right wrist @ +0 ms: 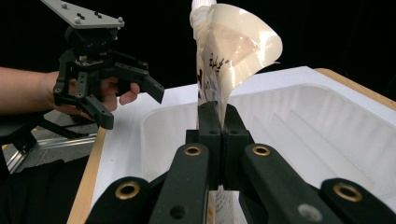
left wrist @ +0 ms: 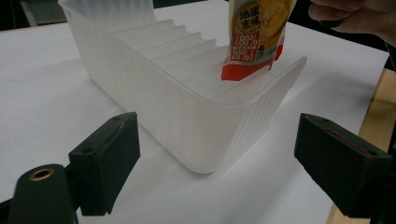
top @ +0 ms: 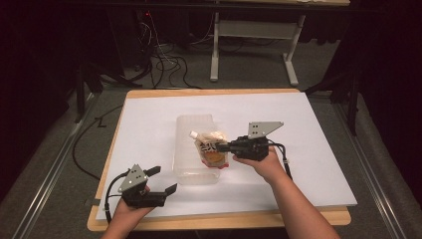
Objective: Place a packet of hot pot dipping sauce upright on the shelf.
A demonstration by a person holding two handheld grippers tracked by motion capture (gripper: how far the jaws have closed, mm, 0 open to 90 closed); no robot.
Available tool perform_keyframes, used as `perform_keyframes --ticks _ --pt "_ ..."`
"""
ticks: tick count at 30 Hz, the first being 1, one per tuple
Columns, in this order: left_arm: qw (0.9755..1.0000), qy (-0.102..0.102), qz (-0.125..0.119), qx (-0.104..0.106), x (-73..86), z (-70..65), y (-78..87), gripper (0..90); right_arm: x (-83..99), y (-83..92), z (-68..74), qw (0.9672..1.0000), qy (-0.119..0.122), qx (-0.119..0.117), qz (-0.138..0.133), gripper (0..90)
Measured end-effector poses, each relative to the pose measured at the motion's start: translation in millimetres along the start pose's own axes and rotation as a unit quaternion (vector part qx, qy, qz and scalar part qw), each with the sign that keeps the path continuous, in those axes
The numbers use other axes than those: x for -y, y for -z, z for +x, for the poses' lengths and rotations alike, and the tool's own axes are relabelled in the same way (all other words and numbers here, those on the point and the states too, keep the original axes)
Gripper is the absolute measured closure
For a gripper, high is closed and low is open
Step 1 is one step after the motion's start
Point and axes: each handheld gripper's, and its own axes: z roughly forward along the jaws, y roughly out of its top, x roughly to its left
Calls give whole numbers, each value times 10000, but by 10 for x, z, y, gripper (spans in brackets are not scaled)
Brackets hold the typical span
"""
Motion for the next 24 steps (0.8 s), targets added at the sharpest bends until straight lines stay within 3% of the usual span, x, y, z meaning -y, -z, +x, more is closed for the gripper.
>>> perform_keyframes --ticks 24 --pt "10000 -7 -47 4 -2 1 15 149 -52 -435 68 9999 29 -113 -67 900"
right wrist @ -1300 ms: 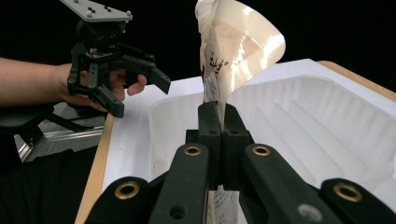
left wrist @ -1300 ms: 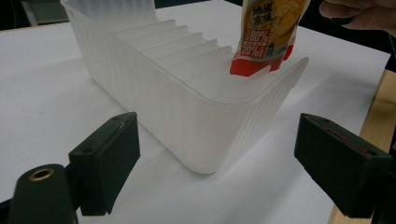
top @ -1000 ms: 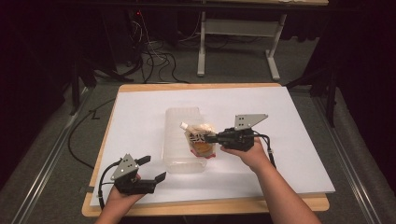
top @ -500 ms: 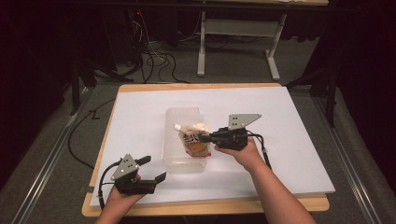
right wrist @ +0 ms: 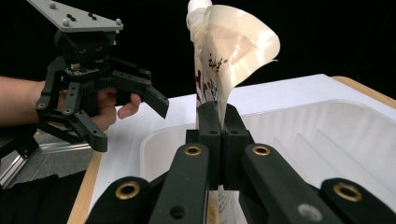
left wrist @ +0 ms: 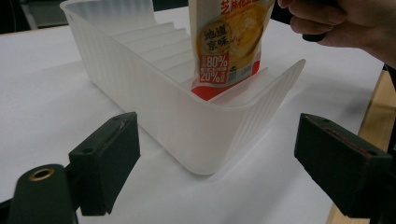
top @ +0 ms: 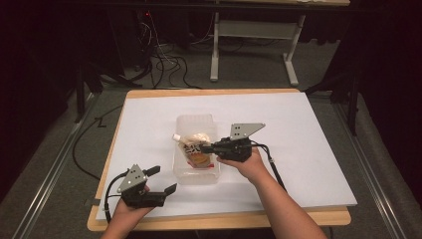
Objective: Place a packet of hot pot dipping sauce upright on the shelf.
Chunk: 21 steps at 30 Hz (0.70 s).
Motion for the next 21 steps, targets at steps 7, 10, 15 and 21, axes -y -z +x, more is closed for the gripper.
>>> perform_keyframes --ticks 7,10,15,21 --pt "10000 -2 -13 -25 1 0 0 148 58 -37 7 9999 -44 93 24 900" --pt "10000 -3 -49 -48 1 0 3 148 93 -42 6 9998 -83 166 28 900" --pt "10000 27 -53 -77 1 5 2 149 128 -35 15 9997 -104 236 39 900" --pt "9999 59 -72 -82 0 8 7 148 171 -45 20 9995 -142 264 118 900"
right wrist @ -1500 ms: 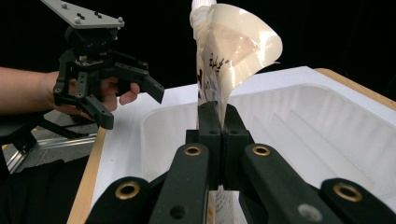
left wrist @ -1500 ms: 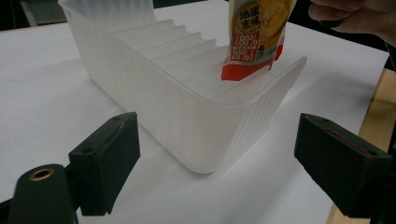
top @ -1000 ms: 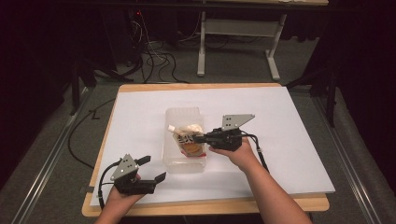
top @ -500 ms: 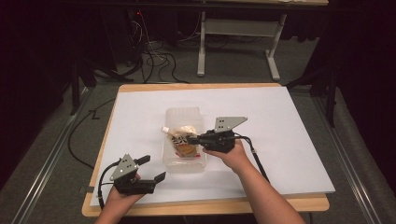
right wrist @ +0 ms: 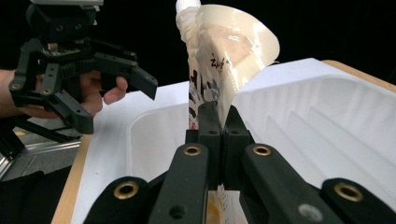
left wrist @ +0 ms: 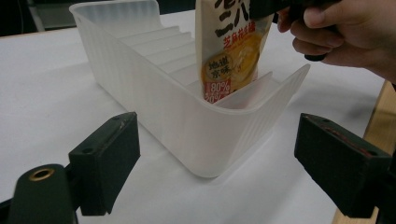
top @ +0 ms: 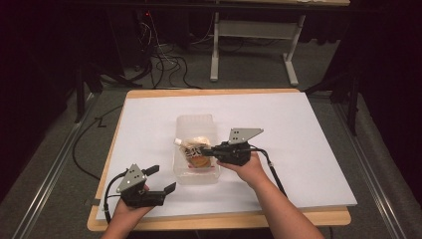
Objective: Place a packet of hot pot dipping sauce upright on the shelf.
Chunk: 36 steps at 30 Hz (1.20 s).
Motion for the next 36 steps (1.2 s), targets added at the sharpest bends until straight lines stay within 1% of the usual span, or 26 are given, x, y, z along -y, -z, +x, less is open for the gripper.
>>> perform_keyframes --ticks 4,5,6,9,10,12,14,17,22,23,26,27,28,33,35,36 --pt "10000 5 1 -1 -1 2 0 149 48 -9 0 10000 -43 33 44 900" --pt "10000 6 2 -2 -1 1 0 149 57 -13 -4 10000 -17 38 39 899" --pt "10000 6 0 -3 -1 2 1 149 70 -14 2 9999 -75 44 66 897" --pt "10000 10 -4 -4 0 2 2 148 108 -26 0 9999 -102 60 124 890" --pt "10000 6 0 -3 0 3 2 148 122 -23 -3 9999 -112 55 84 889" --pt "10000 6 1 -5 1 3 2 148 139 -15 -6 9998 -162 85 47 886" --pt "10000 5 5 -5 2 3 3 148 158 4 -12 9995 -283 54 108 882" --pt "10000 2 6 -6 4 0 4 148 194 53 -9 9993 -264 166 181 878" --pt "10000 -6 15 -13 9 0 10 148 225 90 7 9992 -262 239 208 865" --pt "10000 -3 9 -23 9 1 12 148 231 95 10 9991 -268 257 219 856" --pt "10000 7 7 -38 10 3 14 148 236 101 2 9984 -416 289 243 802" --pt "10000 8 8 -39 10 4 13 148 231 99 9 9984 -424 288 233 776" --pt "10000 12 6 -38 10 4 13 148 231 99 9 9984 -424 288 233 776" --pt "10000 22 7 -24 9 4 11 148 208 77 33 9982 -399 364 269 671" --pt "10000 20 13 -31 10 8 13 148 199 68 37 9985 -370 299 275 647" --pt "10000 18 15 -29 10 8 14 148 189 60 50 9986 -327 317 279 616"
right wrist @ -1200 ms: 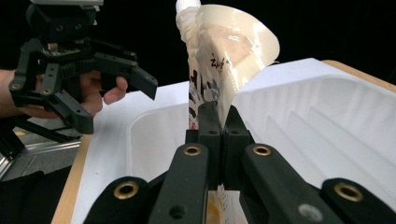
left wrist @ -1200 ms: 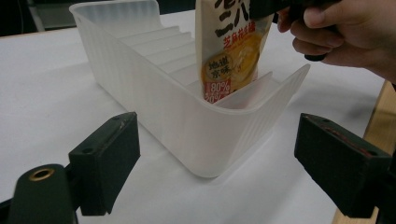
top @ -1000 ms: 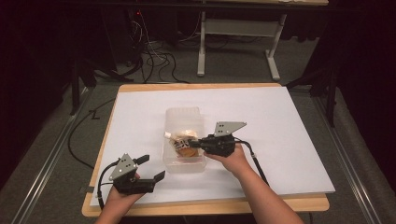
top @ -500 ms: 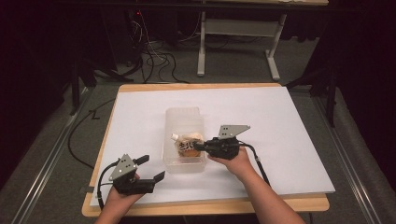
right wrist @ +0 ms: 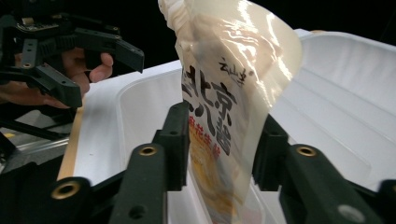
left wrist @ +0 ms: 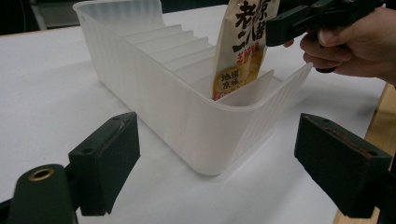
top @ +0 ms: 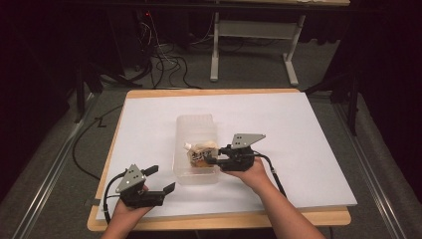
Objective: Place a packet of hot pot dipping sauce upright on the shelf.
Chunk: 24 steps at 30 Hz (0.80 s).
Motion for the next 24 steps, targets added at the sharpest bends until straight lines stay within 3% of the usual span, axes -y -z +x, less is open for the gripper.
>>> perform_keyframes --ticks 6,11,18,24 --pt "10000 3 -3 -1 0 2 2 148 -34 -21 17 9999 -71 76 -34 465" --pt "10000 5 -6 -27 0 4 4 149 -53 -20 28 9994 -99 342 -36 315" --pt "10000 28 5 -62 1 19 9 148 -59 64 22 9984 -231 513 -22 254" --pt "9999 57 -8 -112 4 35 10 148 -22 267 16 9958 -213 888 -87 208"
